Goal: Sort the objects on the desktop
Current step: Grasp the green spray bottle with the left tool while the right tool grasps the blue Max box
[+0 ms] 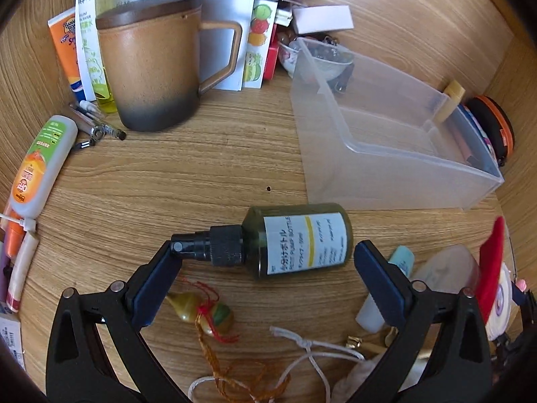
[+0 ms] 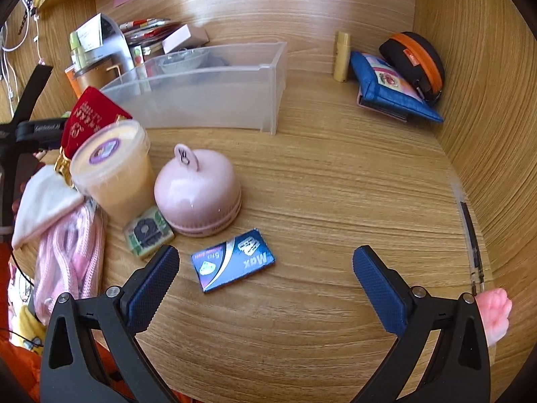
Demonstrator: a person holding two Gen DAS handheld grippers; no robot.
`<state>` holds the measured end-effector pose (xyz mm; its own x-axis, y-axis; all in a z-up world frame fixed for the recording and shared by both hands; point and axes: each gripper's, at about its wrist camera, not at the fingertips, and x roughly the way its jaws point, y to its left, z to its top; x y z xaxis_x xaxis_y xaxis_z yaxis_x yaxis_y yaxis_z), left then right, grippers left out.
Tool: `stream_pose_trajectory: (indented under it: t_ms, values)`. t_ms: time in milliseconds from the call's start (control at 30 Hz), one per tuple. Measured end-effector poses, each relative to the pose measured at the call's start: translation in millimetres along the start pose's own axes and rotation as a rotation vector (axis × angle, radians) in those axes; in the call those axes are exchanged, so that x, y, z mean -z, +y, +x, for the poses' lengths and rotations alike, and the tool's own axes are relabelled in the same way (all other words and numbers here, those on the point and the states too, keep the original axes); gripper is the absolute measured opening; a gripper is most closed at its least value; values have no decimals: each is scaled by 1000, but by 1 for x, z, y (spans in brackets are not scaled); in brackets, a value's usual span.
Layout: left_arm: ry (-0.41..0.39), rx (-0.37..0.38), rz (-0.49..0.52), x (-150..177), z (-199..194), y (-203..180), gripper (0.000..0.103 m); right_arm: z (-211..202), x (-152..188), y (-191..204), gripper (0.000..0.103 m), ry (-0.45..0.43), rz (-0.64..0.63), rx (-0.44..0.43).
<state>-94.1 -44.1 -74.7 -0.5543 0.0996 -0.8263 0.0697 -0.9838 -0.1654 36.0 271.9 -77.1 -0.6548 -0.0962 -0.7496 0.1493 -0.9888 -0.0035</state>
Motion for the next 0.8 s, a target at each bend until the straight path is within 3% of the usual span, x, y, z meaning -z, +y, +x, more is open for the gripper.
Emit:
stream_pose_trajectory:
  t_ms: [200, 800]
  values:
    - [3, -32, 5, -1, 7, -4, 103, 4, 4, 5, 101, 0, -41, -16]
    - [-57, -82, 25, -7, 11, -8, 103, 2, 8, 5, 56, -31, -96, -70]
